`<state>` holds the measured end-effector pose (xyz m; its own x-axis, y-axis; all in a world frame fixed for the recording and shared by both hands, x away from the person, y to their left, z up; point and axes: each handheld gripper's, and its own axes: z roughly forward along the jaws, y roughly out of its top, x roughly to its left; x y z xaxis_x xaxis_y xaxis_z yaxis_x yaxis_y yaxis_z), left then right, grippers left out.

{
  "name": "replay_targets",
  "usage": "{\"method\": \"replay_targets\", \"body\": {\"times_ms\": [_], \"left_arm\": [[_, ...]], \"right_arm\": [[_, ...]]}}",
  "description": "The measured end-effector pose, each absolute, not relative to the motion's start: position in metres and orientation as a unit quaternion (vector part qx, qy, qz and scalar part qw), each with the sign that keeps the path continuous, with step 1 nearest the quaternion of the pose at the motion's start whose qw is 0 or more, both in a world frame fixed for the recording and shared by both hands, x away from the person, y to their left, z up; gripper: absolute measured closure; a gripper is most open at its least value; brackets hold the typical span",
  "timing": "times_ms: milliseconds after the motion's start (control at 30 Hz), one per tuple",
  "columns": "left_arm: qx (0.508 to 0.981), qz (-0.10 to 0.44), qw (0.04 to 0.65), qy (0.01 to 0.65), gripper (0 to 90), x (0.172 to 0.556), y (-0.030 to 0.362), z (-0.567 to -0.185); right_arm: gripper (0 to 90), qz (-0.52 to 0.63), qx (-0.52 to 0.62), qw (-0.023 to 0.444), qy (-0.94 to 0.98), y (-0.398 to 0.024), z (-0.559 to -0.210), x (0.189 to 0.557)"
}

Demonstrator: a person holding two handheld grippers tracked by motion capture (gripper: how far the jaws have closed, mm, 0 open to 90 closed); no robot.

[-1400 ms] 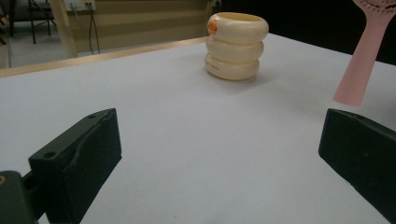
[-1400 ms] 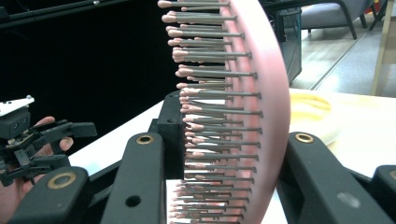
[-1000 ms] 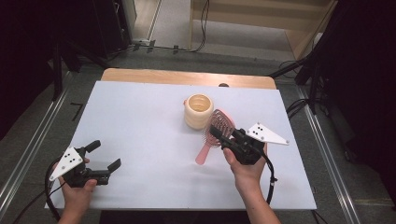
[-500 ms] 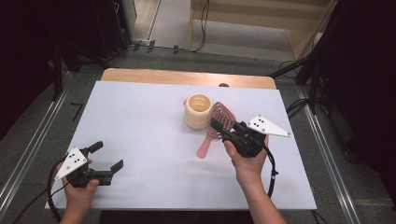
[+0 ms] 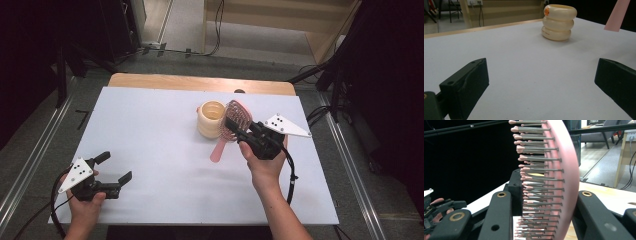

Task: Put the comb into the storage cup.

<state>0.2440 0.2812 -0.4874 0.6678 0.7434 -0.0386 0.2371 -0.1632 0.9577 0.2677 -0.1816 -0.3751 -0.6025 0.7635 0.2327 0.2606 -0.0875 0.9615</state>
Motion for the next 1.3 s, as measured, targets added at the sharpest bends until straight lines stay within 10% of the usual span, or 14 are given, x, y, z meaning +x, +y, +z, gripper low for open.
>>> {"method": "replay_targets", "body": {"times_ms": [1300], "left_arm": [[0.728, 0.230, 0.553, 0.334, 0.0, 0.243, 0.281, -0.487]], "right_arm": [[61.9, 0.622, 0.411, 0.225, 0.628, -0.182, -0.349, 0.310]]}}
